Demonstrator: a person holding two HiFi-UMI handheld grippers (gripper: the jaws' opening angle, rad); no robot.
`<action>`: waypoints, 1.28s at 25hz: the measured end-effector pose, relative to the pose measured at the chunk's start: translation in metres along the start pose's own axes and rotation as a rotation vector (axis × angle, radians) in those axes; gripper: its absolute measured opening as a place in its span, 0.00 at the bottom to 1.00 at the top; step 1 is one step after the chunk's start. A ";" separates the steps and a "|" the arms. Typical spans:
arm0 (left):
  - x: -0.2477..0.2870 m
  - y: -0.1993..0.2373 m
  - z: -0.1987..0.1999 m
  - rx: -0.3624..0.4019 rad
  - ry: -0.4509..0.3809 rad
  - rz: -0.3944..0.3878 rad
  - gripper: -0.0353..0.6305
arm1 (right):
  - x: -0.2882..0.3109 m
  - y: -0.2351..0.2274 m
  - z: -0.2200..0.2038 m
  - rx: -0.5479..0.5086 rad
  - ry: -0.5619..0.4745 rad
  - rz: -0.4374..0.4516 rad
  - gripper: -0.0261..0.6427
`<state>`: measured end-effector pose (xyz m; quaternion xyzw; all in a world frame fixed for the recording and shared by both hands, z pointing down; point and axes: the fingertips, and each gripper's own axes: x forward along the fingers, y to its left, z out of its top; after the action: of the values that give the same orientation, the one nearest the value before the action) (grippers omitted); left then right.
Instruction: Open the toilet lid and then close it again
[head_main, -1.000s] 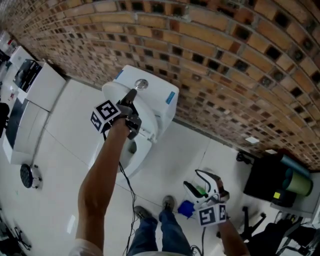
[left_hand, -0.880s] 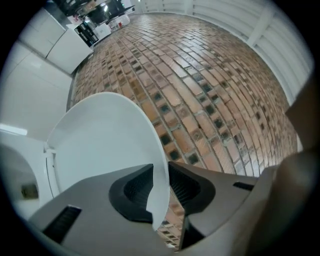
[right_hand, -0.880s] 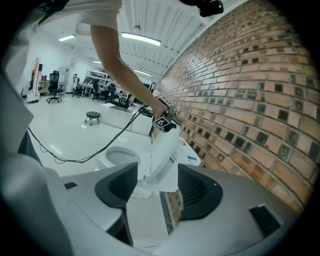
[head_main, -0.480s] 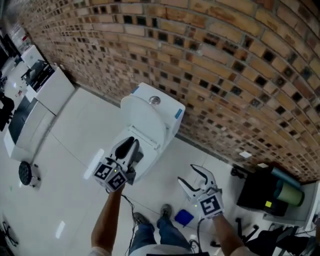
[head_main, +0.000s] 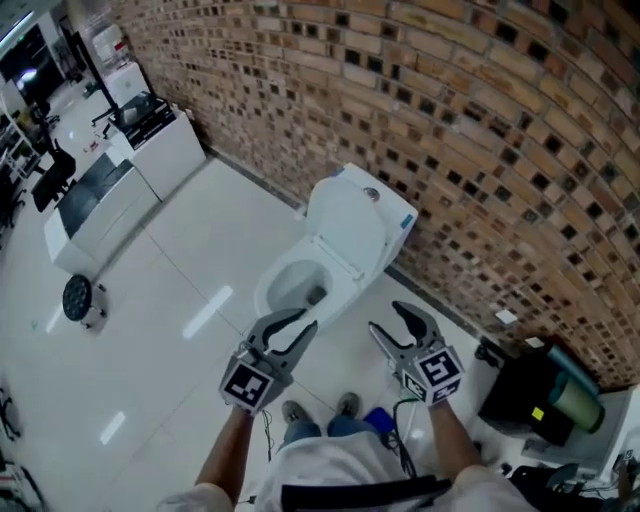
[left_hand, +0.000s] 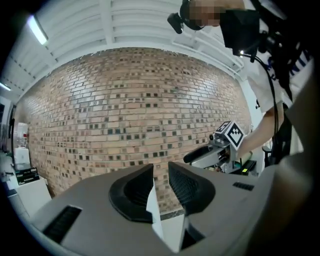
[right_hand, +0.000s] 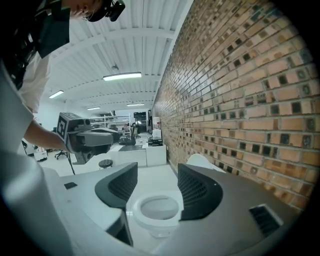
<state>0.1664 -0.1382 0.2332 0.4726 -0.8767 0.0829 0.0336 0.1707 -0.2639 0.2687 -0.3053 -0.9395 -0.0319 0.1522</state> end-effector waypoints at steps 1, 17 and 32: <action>-0.007 -0.002 0.001 -0.005 0.000 0.002 0.19 | 0.001 0.009 0.002 -0.009 0.000 0.005 0.43; -0.034 -0.010 0.024 -0.018 -0.097 0.057 0.15 | -0.015 0.040 0.010 -0.047 -0.003 -0.005 0.43; -0.078 0.076 0.008 -0.036 -0.102 0.072 0.15 | 0.038 0.079 0.012 -0.040 0.018 -0.070 0.43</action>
<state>0.1460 -0.0343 0.2056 0.4438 -0.8950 0.0438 -0.0057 0.1840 -0.1765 0.2662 -0.2747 -0.9474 -0.0586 0.1534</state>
